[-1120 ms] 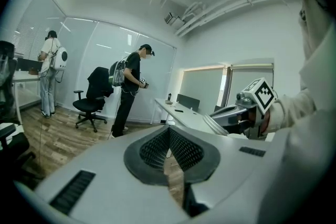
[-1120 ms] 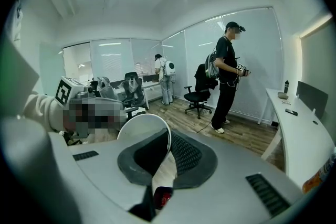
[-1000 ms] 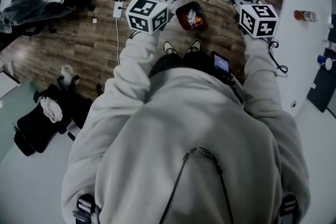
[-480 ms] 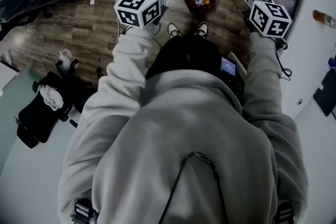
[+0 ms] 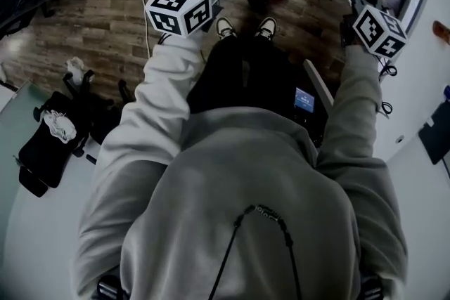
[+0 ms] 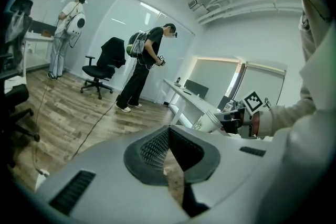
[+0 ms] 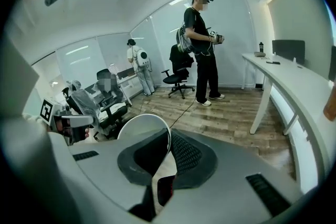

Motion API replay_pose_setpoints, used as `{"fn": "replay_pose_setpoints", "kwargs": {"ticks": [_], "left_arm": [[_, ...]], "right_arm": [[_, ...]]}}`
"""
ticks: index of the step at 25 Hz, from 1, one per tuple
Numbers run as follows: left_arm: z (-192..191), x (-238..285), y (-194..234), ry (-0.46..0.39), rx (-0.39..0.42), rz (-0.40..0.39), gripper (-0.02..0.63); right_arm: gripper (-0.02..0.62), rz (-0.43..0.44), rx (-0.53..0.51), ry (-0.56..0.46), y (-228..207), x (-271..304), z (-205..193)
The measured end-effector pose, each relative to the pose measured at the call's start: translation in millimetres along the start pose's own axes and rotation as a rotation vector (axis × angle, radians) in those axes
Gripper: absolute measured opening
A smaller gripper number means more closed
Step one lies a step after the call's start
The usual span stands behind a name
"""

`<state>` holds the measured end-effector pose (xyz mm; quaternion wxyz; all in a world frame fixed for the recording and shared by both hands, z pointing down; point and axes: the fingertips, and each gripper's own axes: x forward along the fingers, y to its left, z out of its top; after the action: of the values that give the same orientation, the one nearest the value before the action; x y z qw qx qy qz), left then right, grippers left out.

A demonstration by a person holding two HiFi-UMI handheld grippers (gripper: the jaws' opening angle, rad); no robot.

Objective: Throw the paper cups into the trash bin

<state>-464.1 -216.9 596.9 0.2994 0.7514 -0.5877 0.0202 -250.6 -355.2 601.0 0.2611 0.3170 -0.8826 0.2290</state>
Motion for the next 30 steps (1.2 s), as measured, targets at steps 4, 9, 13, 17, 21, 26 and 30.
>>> {"fn": "replay_pose_setpoints", "kwargs": {"ticks": [4,9,13,17,21,26,30], "left_arm": [[-27,8,1,0.032,-0.036,-0.013,0.003],[-63,23,24,0.049,-0.056,0.014,0.003],[-105,41,38,0.056,-0.097,0.005,0.003],[-164,57,53,0.082,-0.132,-0.003,0.003],[-226,75,71,0.112,-0.150,0.013,0.003],[-277,93,89,0.138,-0.141,0.018,0.003],[-291,95,100,0.136,-0.143,0.030,0.003]], "right_arm": [[0.040,0.026,-0.001,0.031,10,13,-28],[0.039,0.083,-0.035,0.104,25,45,-79],[0.038,0.111,0.005,0.148,20,73,-135],[0.038,0.119,-0.001,0.197,10,107,-196],[0.038,0.126,-0.017,0.243,-1,144,-256],[0.038,0.128,-0.052,0.300,-8,180,-315],[0.040,0.106,-0.085,0.334,-14,195,-339]]}}
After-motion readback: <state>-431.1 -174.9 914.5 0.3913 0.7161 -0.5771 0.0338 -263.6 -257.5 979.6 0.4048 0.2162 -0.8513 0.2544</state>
